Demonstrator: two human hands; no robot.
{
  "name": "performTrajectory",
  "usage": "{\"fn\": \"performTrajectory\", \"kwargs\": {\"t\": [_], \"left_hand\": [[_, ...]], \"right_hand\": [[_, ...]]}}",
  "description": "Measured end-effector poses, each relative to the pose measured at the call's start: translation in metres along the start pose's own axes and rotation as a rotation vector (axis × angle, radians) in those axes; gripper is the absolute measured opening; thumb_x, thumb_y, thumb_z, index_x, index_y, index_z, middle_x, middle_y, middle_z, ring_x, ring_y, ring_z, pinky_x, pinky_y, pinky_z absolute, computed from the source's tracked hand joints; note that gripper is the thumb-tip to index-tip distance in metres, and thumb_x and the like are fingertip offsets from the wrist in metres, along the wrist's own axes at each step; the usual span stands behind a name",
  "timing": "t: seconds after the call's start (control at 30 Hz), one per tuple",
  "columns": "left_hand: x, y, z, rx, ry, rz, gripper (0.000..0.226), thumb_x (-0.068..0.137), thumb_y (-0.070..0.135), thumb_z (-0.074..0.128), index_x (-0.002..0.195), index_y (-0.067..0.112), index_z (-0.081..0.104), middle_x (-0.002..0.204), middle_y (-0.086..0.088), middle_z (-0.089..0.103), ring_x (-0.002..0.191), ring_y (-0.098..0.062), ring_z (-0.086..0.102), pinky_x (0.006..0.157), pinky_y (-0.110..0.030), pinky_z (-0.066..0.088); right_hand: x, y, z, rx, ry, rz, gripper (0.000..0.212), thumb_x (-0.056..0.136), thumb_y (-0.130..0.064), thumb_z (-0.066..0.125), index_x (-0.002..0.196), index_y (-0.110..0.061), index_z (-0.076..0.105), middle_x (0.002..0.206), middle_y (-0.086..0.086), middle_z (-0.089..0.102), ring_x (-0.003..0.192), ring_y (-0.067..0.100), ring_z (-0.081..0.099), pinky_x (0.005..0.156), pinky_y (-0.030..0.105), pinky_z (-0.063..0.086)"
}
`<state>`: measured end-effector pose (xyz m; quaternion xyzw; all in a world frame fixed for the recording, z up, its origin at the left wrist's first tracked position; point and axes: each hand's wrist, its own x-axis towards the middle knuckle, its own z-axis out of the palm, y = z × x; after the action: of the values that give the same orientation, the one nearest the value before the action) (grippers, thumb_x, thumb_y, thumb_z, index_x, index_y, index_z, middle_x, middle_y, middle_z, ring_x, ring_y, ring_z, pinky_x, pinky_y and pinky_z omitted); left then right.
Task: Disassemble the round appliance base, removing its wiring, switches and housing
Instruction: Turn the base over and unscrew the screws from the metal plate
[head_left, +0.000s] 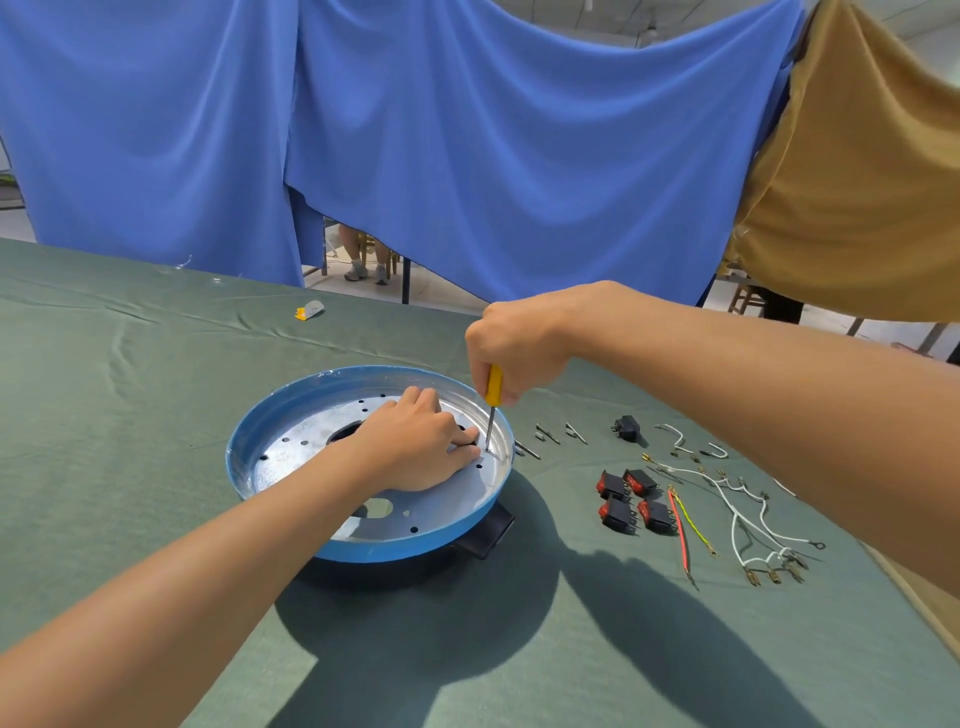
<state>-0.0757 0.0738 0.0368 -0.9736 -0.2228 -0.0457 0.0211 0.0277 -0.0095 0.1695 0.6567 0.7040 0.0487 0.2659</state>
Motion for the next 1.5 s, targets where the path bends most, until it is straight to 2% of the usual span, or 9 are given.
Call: {"fn": "performTrajectory", "kwargs": {"t": [0.13,0.27,0.53,0.67,0.8,1.13,1.27,1.4,1.5], "left_hand": [[0.000,-0.001,0.001,0.002,0.006,0.003,0.046,0.100,0.054,0.029,0.132,0.034,0.056,0.109,-0.010,0.045,0.113,-0.028,0.038,0.085,-0.037,0.035],[0.002,-0.002,0.002,-0.017,0.005,0.000,0.048,0.100,0.055,0.030,0.137,0.036,0.052,0.113,-0.010,0.046,0.113,-0.027,0.038,0.083,-0.035,0.033],[0.002,-0.002,0.003,-0.006,0.015,0.004,0.049,0.100,0.056,0.029,0.139,0.036,0.050,0.115,-0.011,0.048,0.113,-0.025,0.039,0.084,-0.034,0.034],[0.003,-0.002,0.002,-0.012,0.017,0.004,0.048,0.100,0.055,0.029,0.139,0.035,0.051,0.114,-0.009,0.048,0.111,-0.024,0.038,0.081,-0.033,0.032],[0.002,-0.002,0.003,-0.007,0.010,0.009,0.047,0.100,0.054,0.030,0.138,0.036,0.052,0.113,-0.010,0.046,0.113,-0.026,0.038,0.084,-0.035,0.034],[0.000,0.000,0.002,-0.020,0.006,-0.005,0.046,0.100,0.054,0.030,0.137,0.038,0.052,0.115,-0.011,0.046,0.115,-0.028,0.038,0.086,-0.036,0.035],[-0.001,-0.001,0.001,-0.016,-0.005,-0.008,0.047,0.100,0.054,0.029,0.141,0.038,0.048,0.119,-0.011,0.047,0.117,-0.026,0.038,0.088,-0.036,0.035],[-0.001,0.000,0.000,-0.017,-0.024,-0.003,0.046,0.100,0.054,0.029,0.138,0.038,0.051,0.116,-0.010,0.047,0.116,-0.026,0.039,0.086,-0.035,0.035],[0.000,0.000,0.000,-0.033,-0.032,-0.019,0.049,0.100,0.054,0.030,0.141,0.036,0.048,0.117,-0.009,0.046,0.115,-0.026,0.038,0.085,-0.034,0.033]], "right_hand": [[0.002,0.005,0.004,0.273,-0.055,0.224,0.061,0.092,-0.063,0.044,0.058,-0.013,0.052,0.050,-0.002,0.043,0.049,0.023,0.036,0.049,0.025,0.031],[0.001,0.004,0.003,0.241,-0.088,0.284,0.036,0.096,-0.029,0.049,0.072,-0.011,0.069,0.061,0.002,0.054,0.050,0.019,0.042,0.046,0.023,0.033],[-0.007,0.009,0.006,0.369,0.111,0.201,0.005,0.082,-0.020,0.074,0.087,-0.021,0.075,0.070,-0.004,0.063,0.066,0.014,0.061,0.047,0.017,0.044],[-0.007,0.008,0.014,0.424,0.115,0.180,0.007,0.085,-0.028,0.072,0.089,-0.023,0.073,0.074,-0.007,0.062,0.076,0.018,0.061,0.060,0.028,0.053],[-0.006,0.005,0.014,0.414,0.050,0.310,0.054,0.094,-0.052,0.049,0.065,-0.011,0.067,0.056,-0.001,0.053,0.051,0.019,0.046,0.050,0.025,0.038],[-0.006,-0.009,0.002,0.130,0.139,0.131,0.006,0.082,-0.026,0.075,0.084,-0.022,0.071,0.069,-0.009,0.057,0.064,0.000,0.041,0.046,0.022,0.032],[-0.004,-0.002,0.003,0.176,0.116,0.108,0.013,0.081,-0.026,0.076,0.095,-0.025,0.075,0.071,-0.013,0.059,0.071,0.004,0.053,0.048,0.020,0.034],[-0.002,0.002,0.010,0.278,0.060,0.224,0.046,0.089,-0.055,0.058,0.068,-0.014,0.063,0.067,-0.002,0.058,0.066,0.020,0.054,0.052,0.026,0.037],[-0.002,0.000,0.006,0.239,-0.042,0.268,0.046,0.098,-0.040,0.048,0.064,-0.014,0.065,0.070,-0.002,0.065,0.059,0.016,0.050,0.051,0.026,0.038]]}}
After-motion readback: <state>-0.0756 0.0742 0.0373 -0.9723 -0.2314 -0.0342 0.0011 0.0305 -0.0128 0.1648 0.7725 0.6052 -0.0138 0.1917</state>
